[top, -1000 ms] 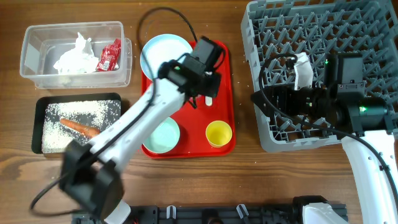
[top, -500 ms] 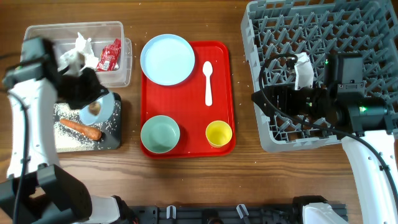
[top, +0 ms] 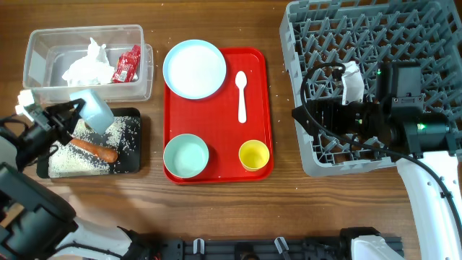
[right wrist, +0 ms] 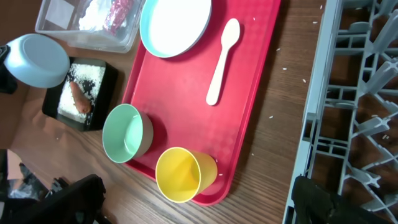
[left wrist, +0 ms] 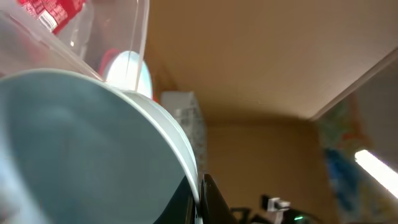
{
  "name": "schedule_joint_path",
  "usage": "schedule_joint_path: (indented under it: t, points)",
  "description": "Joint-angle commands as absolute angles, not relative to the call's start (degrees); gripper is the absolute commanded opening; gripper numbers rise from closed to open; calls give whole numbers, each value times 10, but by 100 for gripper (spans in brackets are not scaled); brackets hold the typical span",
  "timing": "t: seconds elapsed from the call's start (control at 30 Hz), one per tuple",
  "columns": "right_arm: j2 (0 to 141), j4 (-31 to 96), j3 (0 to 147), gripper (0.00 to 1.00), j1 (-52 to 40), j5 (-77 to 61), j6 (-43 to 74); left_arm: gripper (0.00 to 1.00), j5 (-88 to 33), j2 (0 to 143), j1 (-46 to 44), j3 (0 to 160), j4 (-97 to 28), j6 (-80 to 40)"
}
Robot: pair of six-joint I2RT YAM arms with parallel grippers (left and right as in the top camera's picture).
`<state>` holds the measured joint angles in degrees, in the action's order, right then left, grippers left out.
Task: Sort waste into correct bins and load items into the dishwasher rack
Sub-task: 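Tip the food scrap from the light-blue bowl onto the black tray, then set the light-blue bowl back on the red tray with left gripper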
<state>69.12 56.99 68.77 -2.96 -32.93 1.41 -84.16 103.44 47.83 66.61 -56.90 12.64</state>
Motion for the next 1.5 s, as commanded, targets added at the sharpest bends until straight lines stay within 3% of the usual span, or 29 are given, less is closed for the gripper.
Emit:
schedule_joint_path:
  t: [0.0, 0.2, 0.33, 0.43, 0.57, 0.73, 0.83, 1.13, 1.17, 1.2, 1.27, 1.47]
  points:
    - [692, 570, 696, 100, -32, -323, 16, 4, -903, 1048, 481, 656, -589, 90]
    - [692, 566, 696, 100, -32, -323, 17, 4, -892, 1045, 478, 661, -577, 85]
    - [692, 559, 696, 100, -32, -323, 17, 4, -867, 976, 420, 716, -590, 85]
    - [692, 559, 696, 100, -32, -323, 17, 4, -702, 897, 306, 768, -582, 46]
    - [692, 560, 696, 100, -32, -324, 17, 4, -393, 851, 82, 772, -515, -5]
    - [692, 562, 696, 100, -32, -324, 17, 4, -140, 917, -164, 771, -494, -8]
    - [692, 562, 696, 100, -32, -324, 17, 4, -30, 989, -259, 771, -494, -45]
    - [692, 562, 696, 100, -32, -323, 17, 5, -20, 1086, -331, 771, -486, -50]
    - [692, 562, 696, 100, -32, -323, 17, 11, -17, 1086, -330, 771, -486, -50]
    - [692, 562, 696, 100, -32, -323, 17, 24, -14, 1086, -328, 771, -486, -50]
    - [692, 561, 696, 100, -32, -323, 17, 33, -14, 1085, -325, 772, -485, -55]
    - [692, 556, 696, 100, -32, -324, 17, 44, -21, 1077, -310, 857, -540, -80]
